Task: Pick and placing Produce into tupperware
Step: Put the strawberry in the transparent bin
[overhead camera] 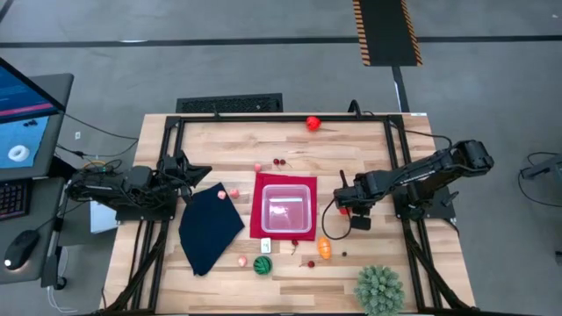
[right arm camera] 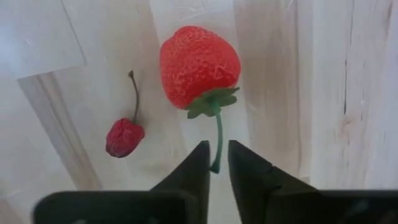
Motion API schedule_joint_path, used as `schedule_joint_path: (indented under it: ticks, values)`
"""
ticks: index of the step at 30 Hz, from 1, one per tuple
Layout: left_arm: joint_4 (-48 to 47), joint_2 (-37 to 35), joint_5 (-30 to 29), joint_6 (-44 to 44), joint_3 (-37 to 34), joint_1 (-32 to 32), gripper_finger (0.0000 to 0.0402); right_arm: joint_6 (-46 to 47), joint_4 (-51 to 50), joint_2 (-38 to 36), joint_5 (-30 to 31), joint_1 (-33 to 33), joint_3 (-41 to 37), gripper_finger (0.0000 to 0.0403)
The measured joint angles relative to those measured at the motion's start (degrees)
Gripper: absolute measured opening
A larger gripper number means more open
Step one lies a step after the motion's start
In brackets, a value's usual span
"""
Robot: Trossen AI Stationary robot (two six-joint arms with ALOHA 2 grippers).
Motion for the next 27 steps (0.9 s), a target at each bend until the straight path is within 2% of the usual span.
schedule_joint_path:
  ticks: [6, 13, 27]
  values:
    - [0.0, 0.0, -1.0, 0.0, 0.0, 0.0, 0.0000, -0.1, 0.0, 0.0, -1.0, 0.0, 0.0, 0.0017]
    - [0.0, 0.0, -1.0, 0.0, 0.0, 0.0, 0.0000, -0.3, -0.2, 0.0, -0.9, 0.1, 1.2, 0.0018]
    - [0.0, 0.0, -1.1, 0.0, 0.0, 0.0, 0.0000, -3.4, -4.6, 0.0, 0.2, 1.0, 13.6, 0.0014]
